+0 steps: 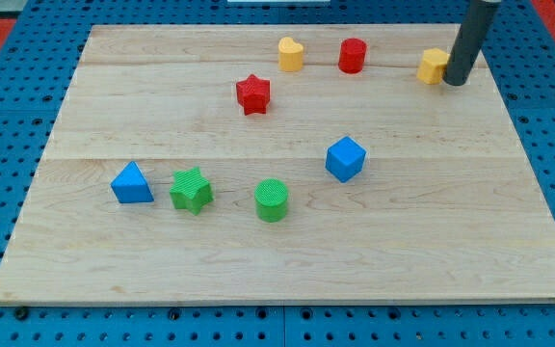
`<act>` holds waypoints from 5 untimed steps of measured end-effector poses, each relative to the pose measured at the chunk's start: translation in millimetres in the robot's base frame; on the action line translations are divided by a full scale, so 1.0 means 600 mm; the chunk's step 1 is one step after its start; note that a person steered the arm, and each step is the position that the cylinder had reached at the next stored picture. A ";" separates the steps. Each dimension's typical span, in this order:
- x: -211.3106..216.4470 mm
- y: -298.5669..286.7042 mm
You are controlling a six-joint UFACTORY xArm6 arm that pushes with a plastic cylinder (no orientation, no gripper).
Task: Push the green circle to the yellow hexagon
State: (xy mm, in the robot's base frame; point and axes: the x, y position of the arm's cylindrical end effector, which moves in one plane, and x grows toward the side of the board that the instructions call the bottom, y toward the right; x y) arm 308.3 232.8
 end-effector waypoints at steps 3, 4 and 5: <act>0.280 -0.072; 0.372 -0.239; 0.388 -0.430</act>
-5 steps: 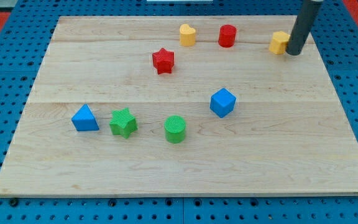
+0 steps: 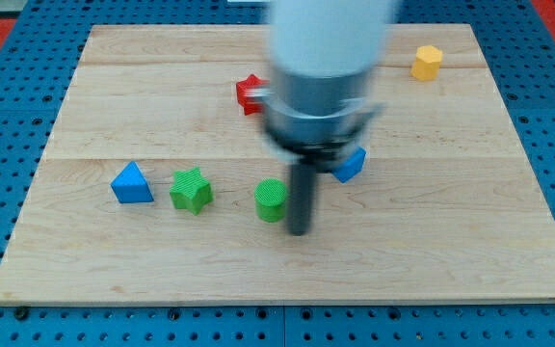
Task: Push the green circle to the yellow hexagon
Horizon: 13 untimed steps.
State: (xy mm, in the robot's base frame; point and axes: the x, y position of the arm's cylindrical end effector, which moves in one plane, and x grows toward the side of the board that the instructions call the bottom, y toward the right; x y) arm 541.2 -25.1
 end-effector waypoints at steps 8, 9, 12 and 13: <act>-0.106 0.081; -0.054 0.109; -0.184 0.333; -0.184 0.338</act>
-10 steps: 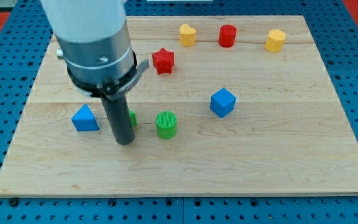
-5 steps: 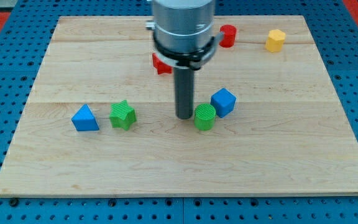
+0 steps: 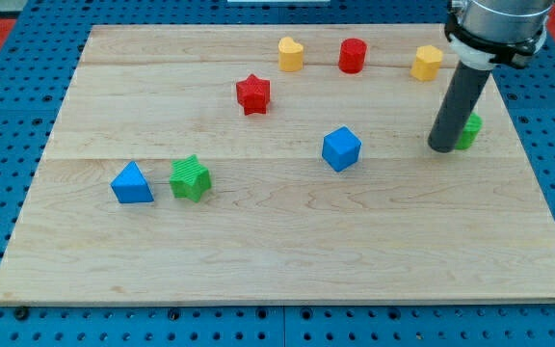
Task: Push the green circle to the yellow hexagon
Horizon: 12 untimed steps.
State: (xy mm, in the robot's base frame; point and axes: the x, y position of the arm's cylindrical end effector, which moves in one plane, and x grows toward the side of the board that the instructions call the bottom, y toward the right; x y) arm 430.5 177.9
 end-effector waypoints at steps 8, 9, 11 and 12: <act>-0.035 0.144; -0.106 0.127; -0.232 0.099; -0.271 0.086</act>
State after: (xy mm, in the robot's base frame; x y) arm 267.9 229.7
